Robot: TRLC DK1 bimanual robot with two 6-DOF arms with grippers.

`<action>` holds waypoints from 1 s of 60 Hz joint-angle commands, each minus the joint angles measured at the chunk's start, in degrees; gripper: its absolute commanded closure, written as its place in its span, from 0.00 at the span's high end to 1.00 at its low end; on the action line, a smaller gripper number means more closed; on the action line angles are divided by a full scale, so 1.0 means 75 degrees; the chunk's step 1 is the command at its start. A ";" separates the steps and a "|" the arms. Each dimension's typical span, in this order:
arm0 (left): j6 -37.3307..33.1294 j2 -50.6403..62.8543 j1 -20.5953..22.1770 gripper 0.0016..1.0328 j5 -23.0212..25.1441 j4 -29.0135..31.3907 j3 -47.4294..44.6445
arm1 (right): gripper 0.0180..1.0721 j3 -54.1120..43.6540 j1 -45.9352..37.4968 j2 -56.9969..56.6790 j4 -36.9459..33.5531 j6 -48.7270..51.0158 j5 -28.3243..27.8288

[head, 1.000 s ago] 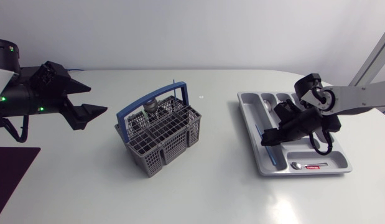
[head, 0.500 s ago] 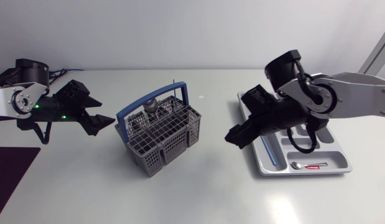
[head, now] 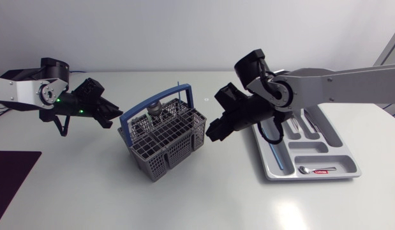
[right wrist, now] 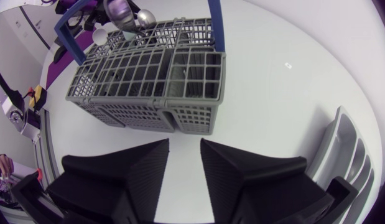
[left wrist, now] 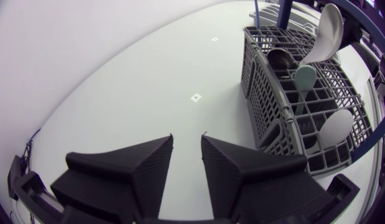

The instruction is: Unload the cutlery basket into the drawer organizer.

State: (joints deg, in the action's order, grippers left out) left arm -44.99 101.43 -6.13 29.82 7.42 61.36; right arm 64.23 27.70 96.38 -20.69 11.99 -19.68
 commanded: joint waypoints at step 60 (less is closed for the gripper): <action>-0.1302 -0.2227 0.1872 0.07 0.0254 0.3065 -0.0998 | 0.05 0.3202 0.0044 0.2185 -0.0464 -0.0192 0.0257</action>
State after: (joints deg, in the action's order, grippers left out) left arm -54.04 86.24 11.75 32.08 30.57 52.25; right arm 90.37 28.69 116.18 -23.55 11.73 -17.56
